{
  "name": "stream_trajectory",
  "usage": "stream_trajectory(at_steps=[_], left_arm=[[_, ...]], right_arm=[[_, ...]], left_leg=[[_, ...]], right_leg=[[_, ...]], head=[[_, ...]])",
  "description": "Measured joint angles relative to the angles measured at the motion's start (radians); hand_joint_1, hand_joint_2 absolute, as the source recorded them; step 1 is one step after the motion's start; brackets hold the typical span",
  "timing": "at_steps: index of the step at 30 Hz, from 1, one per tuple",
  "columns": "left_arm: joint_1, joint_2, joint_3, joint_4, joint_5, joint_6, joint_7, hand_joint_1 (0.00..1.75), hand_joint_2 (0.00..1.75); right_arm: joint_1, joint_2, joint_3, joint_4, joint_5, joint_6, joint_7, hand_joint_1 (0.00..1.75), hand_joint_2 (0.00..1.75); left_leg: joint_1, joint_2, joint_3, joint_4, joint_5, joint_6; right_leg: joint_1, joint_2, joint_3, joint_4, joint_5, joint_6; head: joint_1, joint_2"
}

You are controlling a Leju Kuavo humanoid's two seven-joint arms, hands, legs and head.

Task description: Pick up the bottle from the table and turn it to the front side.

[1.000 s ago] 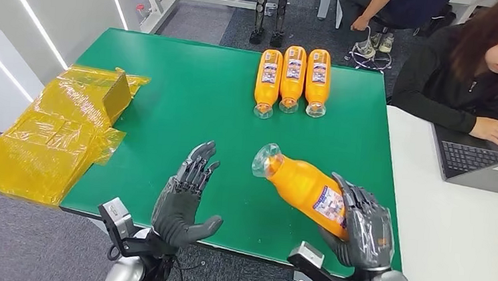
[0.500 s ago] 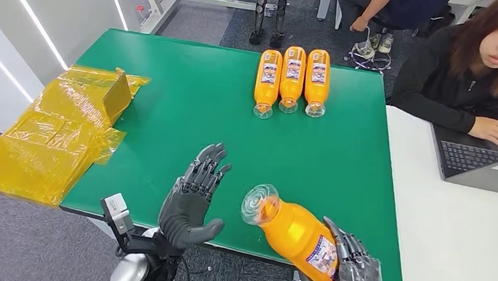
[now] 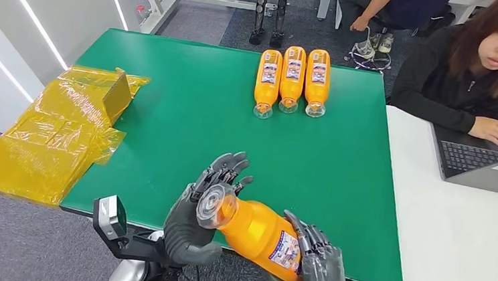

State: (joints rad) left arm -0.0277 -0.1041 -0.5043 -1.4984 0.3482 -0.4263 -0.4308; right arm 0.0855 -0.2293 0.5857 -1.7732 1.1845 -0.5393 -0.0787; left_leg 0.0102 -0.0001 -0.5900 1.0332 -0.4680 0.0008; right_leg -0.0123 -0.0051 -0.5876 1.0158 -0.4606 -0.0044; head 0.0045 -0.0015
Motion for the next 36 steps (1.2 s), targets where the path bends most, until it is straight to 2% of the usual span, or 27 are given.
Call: stream_trajectory(at_steps=[4,13,14,17,18,33,36], left_arm=[[-0.012,0.000,-0.014,0.000,0.009,-0.014,0.004,0.00,1.75],[-0.042,0.005,-0.020,0.000,0.017,-0.014,0.004,0.00,1.75],[-0.044,0.006,-0.020,0.000,0.017,-0.014,0.004,0.35,1.75],[-0.045,0.008,-0.020,0.000,0.018,-0.011,0.004,1.64,1.75],[-0.045,0.009,-0.020,0.000,0.018,-0.010,0.004,1.72,1.75],[-0.044,0.022,-0.020,0.000,-0.003,0.060,0.000,1.75,1.75],[-0.044,0.023,-0.018,0.000,-0.009,0.076,0.001,1.75,1.75]], right_arm=[[-0.039,0.037,0.031,0.045,-0.049,0.033,-0.023,1.75,1.75],[-0.116,0.110,0.080,0.119,-0.121,0.041,-0.038,1.75,1.75],[-0.119,0.113,0.082,0.123,-0.122,0.041,-0.038,1.75,1.75],[-0.125,0.119,0.086,0.129,-0.126,0.042,-0.040,1.75,1.75],[-0.126,0.120,0.087,0.131,-0.129,0.042,-0.041,1.75,1.75],[-0.130,0.125,0.088,0.147,-0.160,0.048,-0.046,1.75,1.75],[-0.129,0.125,0.088,0.154,-0.161,0.047,-0.047,0.44,1.75]], left_leg=[[0.000,0.000,0.000,0.000,0.000,0.000],[0.000,0.000,0.000,0.000,0.001,-0.001],[0.000,0.000,0.000,0.000,0.001,-0.001],[0.000,0.000,0.000,0.000,0.001,-0.001],[0.000,0.000,0.000,0.000,0.001,-0.001],[0.000,0.000,0.000,0.000,0.001,-0.001],[0.000,0.000,0.000,0.000,0.001,-0.001]], right_leg=[[0.000,0.000,0.000,0.000,0.000,0.000],[0.000,0.000,0.000,0.001,0.000,0.000],[0.000,0.000,0.000,0.001,0.000,0.000],[0.000,0.001,0.000,0.001,0.000,0.000],[0.000,0.001,0.000,0.000,0.000,0.000],[0.000,0.000,0.000,0.001,0.000,0.000],[0.000,0.000,0.000,0.001,0.000,0.000]], head=[[0.000,0.000],[0.000,0.000],[0.000,0.000],[0.000,0.000],[0.000,0.000],[0.000,0.000],[0.000,0.000]])
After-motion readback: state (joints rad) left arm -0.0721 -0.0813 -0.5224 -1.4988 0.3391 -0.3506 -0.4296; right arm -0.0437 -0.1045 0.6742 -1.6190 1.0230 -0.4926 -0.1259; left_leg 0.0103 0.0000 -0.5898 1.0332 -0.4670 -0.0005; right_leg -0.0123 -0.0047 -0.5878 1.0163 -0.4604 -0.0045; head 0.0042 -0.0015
